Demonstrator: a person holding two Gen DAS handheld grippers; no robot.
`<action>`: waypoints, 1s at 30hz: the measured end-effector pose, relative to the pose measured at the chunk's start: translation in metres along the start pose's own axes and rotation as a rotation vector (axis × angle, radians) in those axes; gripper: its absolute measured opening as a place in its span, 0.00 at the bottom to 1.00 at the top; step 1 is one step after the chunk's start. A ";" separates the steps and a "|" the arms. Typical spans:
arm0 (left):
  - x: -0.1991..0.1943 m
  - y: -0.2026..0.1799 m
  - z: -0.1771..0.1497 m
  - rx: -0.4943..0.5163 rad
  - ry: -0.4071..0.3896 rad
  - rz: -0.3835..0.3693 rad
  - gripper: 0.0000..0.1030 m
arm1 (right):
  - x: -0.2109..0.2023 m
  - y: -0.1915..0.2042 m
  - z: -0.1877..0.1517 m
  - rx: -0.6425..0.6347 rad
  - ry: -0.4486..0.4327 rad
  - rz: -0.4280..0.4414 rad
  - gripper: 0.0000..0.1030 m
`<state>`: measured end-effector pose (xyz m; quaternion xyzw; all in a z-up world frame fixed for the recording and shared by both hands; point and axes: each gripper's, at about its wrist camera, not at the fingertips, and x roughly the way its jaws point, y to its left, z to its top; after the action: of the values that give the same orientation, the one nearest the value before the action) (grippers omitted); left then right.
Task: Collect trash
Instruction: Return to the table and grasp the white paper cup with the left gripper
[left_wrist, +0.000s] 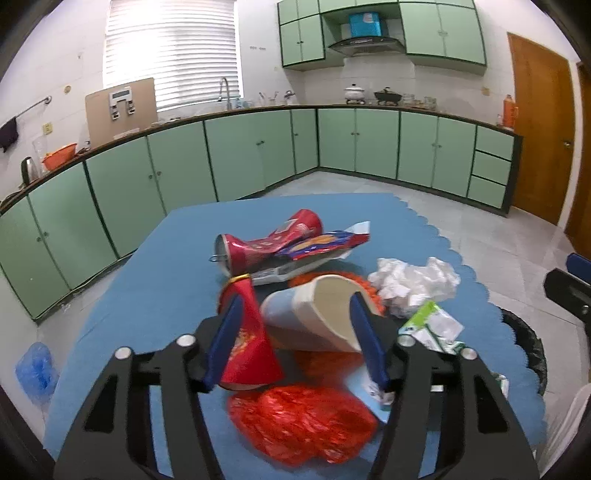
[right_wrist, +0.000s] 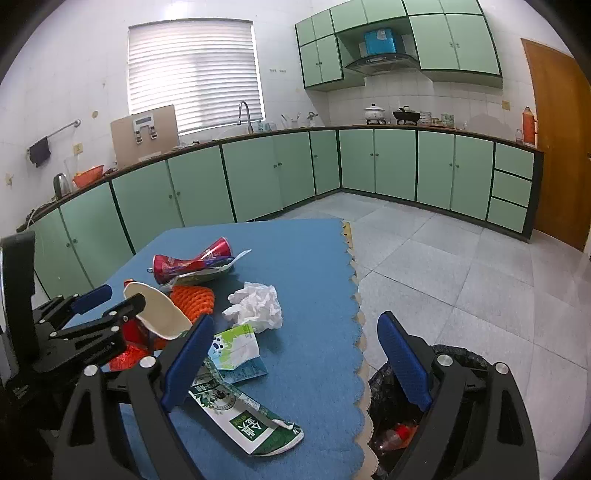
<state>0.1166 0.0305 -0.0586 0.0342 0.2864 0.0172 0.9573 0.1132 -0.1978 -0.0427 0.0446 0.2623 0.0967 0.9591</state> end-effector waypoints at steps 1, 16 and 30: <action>0.001 0.002 0.001 -0.002 0.002 0.001 0.47 | 0.002 0.001 0.000 -0.001 0.005 0.001 0.86; 0.004 -0.003 -0.002 0.052 -0.026 -0.007 0.10 | 0.012 0.008 -0.002 -0.011 0.029 0.031 0.86; 0.026 0.001 -0.008 0.073 0.031 0.035 0.21 | 0.024 0.013 -0.025 -0.076 0.126 0.105 0.86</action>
<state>0.1339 0.0336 -0.0797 0.0740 0.3011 0.0238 0.9504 0.1185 -0.1791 -0.0737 0.0156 0.3157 0.1592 0.9353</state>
